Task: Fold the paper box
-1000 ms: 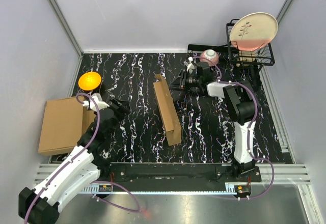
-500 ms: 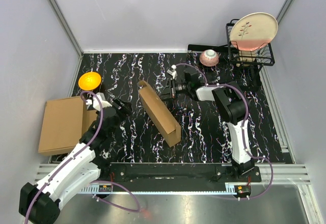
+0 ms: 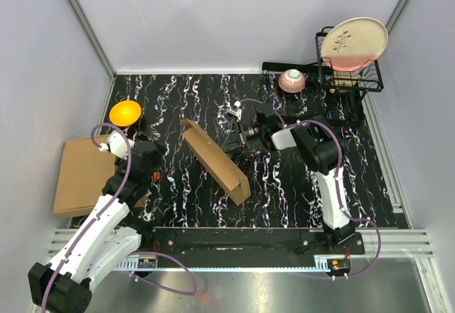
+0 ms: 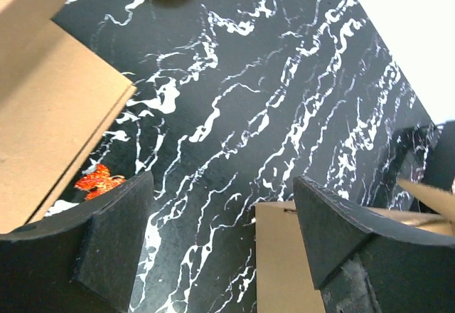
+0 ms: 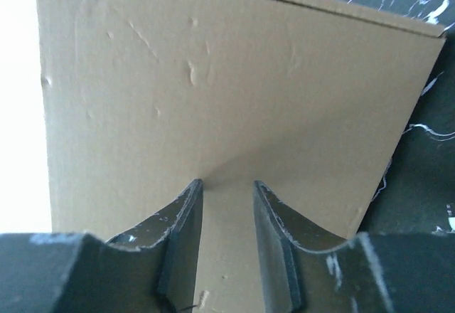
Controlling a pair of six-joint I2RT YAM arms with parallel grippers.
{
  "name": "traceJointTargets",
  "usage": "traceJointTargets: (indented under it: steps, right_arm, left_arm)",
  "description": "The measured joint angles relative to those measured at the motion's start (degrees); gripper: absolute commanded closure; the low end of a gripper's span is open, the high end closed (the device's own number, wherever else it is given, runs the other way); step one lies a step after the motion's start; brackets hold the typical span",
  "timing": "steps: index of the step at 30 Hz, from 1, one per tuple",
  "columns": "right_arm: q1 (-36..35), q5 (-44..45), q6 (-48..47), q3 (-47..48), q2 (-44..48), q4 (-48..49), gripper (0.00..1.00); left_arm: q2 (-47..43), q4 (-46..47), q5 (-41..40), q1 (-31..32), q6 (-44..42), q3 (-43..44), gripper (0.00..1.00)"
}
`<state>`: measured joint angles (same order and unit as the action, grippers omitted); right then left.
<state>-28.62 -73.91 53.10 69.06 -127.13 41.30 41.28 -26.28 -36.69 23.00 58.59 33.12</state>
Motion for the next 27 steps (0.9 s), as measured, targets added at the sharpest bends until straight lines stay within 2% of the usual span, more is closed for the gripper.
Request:
traceJointTargets:
  steps: [9,15,20,27]
  right_arm:
    - [-1.77,-5.16,24.04,-2.34,-7.54,26.84,0.59]
    - [-1.44,-5.6,31.98,-2.05,-9.92,30.73,0.59]
    - [-0.37,-5.81,34.18,-0.37,-9.92,32.61,0.6]
    - [0.0,-6.16,34.4,-0.33,-9.92,33.07,0.6]
  left_arm:
    - [0.22,-0.79,3.21,-5.68,1.55,-0.22,0.18]
    - [1.07,1.79,7.1,-5.9,0.33,-0.39,0.23]
    - [4.66,5.05,11.43,-5.73,0.42,-0.52,0.23]
    - [7.72,6.73,12.74,-3.72,0.9,0.2,0.23]
